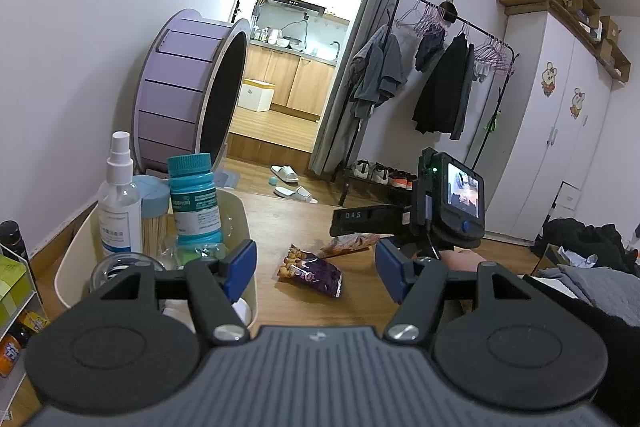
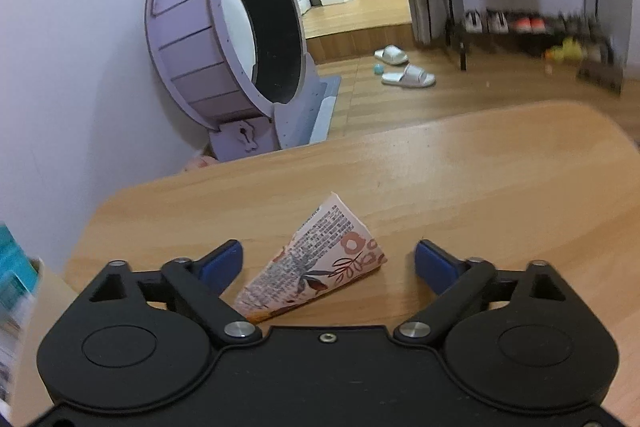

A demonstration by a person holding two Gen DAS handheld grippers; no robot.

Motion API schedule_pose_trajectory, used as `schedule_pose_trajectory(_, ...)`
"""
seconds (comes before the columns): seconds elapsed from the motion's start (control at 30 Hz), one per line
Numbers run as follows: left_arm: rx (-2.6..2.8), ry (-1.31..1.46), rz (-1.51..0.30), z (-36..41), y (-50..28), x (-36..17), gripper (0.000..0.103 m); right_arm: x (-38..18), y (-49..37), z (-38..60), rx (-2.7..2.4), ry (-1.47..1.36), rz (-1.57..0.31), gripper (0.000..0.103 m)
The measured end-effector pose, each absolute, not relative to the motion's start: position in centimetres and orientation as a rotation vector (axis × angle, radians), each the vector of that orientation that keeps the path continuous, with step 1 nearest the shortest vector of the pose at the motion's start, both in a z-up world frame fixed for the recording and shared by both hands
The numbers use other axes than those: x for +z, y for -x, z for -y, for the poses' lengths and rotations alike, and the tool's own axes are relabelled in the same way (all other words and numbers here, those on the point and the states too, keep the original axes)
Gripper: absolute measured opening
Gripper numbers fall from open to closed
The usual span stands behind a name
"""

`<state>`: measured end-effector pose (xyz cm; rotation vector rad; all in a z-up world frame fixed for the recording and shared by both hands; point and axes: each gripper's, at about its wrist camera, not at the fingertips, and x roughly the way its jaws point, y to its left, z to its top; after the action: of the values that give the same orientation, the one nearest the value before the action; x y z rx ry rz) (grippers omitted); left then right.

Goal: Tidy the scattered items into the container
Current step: 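Move the right gripper to the paper snack cone and grasp it, then lift the paper cone with the right gripper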

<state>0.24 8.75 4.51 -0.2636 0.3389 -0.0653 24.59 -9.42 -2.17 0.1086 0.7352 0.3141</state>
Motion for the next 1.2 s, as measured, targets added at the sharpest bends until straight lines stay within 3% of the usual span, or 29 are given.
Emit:
schedule_pose_trajectory(0.1,-0.065,0.264,-0.341,-8.6,-0.1,4.6,0.065,-2.0,-24.5,9.5,0.336,-0.097,-0.722,0.066)
schedule_pose_trajectory(0.47,-0.088,0.253,-0.348,-8.3,-0.3,4.5,0.065,-0.6,-24.0,13.9,0.509,-0.017,-0.733,0.055)
schedule_pose_trajectory(0.7,-0.145,0.222,-0.364,-7.2,-0.5,4.2,0.065,0.5,-21.8,13.3,0.702,0.198,-0.784,0.056)
schedule_pose_trajectory(0.8,-0.169,0.211,-0.368,-6.8,-0.5,4.1,0.065,0.6,-20.2,12.5,0.692,0.285,-0.782,0.066)
schedule_pose_trajectory(0.87,-0.174,0.206,-0.369,-6.7,-0.5,4.0,0.065,0.9,-19.5,12.9,0.658,0.260,-0.764,0.073)
schedule_pose_trajectory(1.2,-0.164,0.211,-0.370,-6.7,-0.5,3.8,0.065,0.2,-18.6,13.4,0.538,-0.035,-0.747,0.074)
